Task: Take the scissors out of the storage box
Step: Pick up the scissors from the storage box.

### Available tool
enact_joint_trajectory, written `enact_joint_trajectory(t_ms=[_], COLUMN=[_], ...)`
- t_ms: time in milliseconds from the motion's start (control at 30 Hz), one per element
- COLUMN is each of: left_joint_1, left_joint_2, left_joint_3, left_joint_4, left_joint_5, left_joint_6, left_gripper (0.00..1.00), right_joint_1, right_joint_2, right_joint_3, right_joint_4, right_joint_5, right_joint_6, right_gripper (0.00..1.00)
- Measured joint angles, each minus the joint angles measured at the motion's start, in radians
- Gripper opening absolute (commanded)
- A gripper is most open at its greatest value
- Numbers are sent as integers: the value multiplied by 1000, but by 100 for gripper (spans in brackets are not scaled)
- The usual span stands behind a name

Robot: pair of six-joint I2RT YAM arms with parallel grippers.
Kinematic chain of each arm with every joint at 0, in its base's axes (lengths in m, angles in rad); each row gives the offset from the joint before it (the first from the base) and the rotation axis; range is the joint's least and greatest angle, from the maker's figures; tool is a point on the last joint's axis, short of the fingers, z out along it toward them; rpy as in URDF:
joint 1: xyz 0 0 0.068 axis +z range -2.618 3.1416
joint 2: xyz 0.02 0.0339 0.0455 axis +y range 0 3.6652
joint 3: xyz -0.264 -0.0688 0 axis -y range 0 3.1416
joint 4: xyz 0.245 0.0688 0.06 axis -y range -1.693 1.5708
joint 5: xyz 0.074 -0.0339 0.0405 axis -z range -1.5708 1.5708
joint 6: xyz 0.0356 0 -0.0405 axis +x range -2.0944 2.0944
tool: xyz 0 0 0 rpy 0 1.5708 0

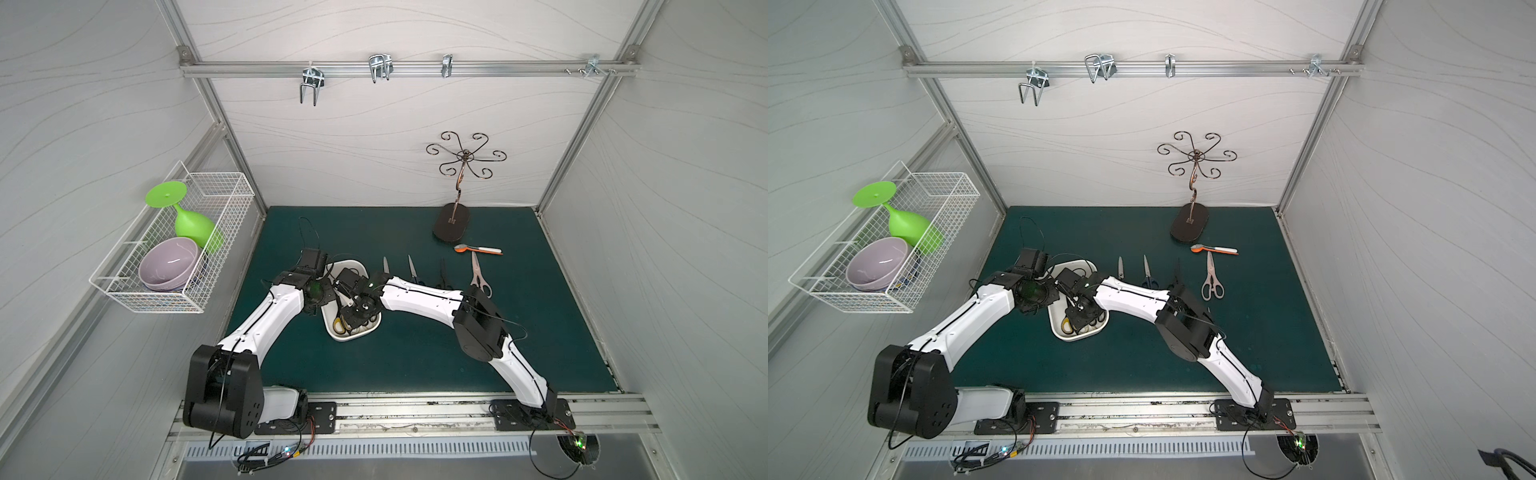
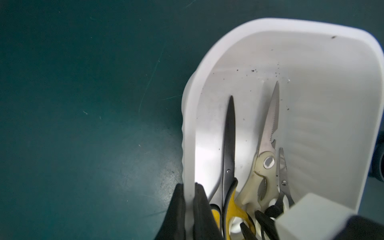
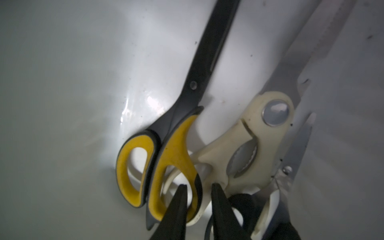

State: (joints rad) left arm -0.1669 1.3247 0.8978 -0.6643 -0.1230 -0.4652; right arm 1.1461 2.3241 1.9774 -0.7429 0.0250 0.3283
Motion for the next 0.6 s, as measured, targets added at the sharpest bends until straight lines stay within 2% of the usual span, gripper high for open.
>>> enact_joint_trajectory(t_ms=[233,333,433,600], left_joint_1=[0,0,0,0], left_joint_2=[0,0,0,0], left_joint_3=[0,-1,-1,-1], left_joint_4=[0,0,0,-1], left_joint_5=[0,0,-1,-1], left_joint_6=[-1,-1,-1,-1], left_gripper=[0,0,0,0], right_joint_1=[0,0,0,0], right_joint_2=[21,25,24,16], right_joint_3=[32,41,41,19], right_joint_4=[-25,-34,-33,-13], right_joint_5=[1,2,2,2], right_joint_6=[5,5,14,17], right_gripper=[23,13,12,4])
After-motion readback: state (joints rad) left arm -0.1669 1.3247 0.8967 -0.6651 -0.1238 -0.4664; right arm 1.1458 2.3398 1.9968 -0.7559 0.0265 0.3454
